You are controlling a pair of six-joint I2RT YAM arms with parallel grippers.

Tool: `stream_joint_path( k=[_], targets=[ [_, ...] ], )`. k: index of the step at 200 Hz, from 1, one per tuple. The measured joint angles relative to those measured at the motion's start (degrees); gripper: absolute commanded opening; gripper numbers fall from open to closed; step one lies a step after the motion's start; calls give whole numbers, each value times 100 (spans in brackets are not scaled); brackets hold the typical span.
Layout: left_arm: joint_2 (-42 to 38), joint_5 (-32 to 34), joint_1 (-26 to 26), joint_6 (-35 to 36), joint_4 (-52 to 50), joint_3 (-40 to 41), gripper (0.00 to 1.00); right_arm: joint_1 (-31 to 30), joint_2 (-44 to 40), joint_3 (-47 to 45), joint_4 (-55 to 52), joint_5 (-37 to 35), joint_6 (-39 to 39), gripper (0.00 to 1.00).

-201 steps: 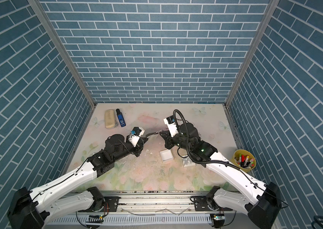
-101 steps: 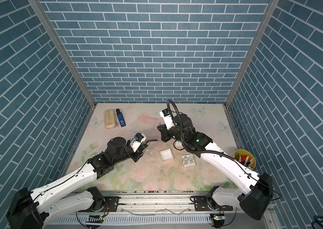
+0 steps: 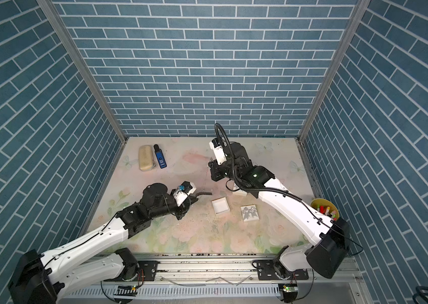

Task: Take the necklace out of the lift-off lid jewelry box
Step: Place the necklace at the center of the board.

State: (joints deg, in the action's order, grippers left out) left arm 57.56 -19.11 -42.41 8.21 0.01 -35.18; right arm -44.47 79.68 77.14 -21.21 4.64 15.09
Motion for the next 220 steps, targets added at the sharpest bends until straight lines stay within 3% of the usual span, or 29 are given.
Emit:
stream_joint_path(
  k=[66,161,220],
  targets=[
    [-708,210,0,24,-20,352,0,116,542,339,-282,-31,9,0],
    [-2188,2387,0,-393,-151,1167,0,48,2142,1141,-562,778,376,0],
    [-3016,2988,0,-535,-520,1423,0,-254,3141,1976,-634,1292,566,0]
  ],
)
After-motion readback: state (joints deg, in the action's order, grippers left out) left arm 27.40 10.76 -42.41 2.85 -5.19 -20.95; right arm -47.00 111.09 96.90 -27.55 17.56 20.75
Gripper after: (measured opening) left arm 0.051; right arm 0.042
